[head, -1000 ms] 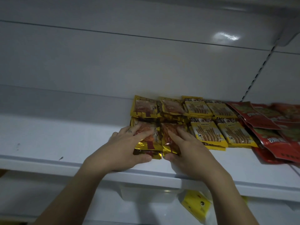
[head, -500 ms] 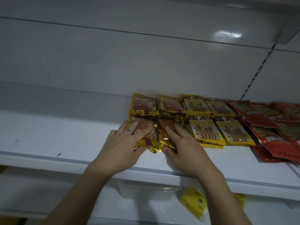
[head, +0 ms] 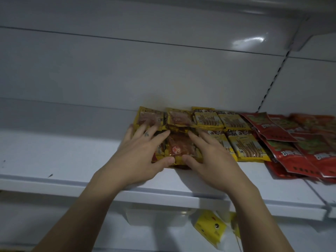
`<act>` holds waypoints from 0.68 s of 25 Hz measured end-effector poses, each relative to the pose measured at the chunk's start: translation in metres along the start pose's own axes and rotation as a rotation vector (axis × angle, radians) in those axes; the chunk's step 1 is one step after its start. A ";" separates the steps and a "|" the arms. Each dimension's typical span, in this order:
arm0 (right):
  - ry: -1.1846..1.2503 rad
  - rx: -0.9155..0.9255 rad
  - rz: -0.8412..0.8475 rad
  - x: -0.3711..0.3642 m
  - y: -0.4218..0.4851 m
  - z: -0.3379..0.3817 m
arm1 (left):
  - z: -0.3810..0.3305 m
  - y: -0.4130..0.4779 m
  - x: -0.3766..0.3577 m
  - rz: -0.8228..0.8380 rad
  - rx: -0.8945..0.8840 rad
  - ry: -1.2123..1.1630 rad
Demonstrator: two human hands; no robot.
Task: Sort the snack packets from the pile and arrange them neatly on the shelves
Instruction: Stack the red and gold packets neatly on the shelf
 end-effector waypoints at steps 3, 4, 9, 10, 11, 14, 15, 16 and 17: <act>-0.010 -0.024 0.032 0.031 0.003 -0.029 | -0.022 0.023 0.019 -0.046 -0.038 0.013; -0.039 -0.033 0.040 0.045 0.006 -0.043 | -0.032 0.031 0.027 -0.061 -0.049 0.014; -0.203 -0.160 0.154 0.116 0.049 -0.110 | -0.076 0.101 0.052 0.038 -0.062 0.065; -0.219 -0.174 0.198 0.120 0.060 -0.124 | -0.085 0.119 0.048 0.096 -0.052 0.062; -0.245 -0.169 0.239 0.120 0.070 -0.136 | -0.091 0.138 0.042 0.141 -0.037 0.055; -0.325 -0.153 0.360 0.109 0.099 -0.160 | -0.104 0.186 0.016 0.239 0.040 0.035; -0.359 -0.150 0.397 0.105 0.107 -0.166 | -0.107 0.197 0.007 0.268 0.072 0.038; -0.380 -0.138 0.423 0.100 0.115 -0.169 | -0.107 0.207 -0.001 0.292 0.094 0.053; -0.391 -0.113 0.433 0.096 0.123 -0.171 | -0.109 0.215 -0.007 0.312 0.103 0.071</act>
Point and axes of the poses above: each hand's wrist, its own y-axis towards the middle knuckle, its own x-axis out of the back of the hand, z = x × y, the point moved 6 cm from there along y, towards the middle knuckle, and after that the axes turned 12 degrees about y, right-handed, at the moved point
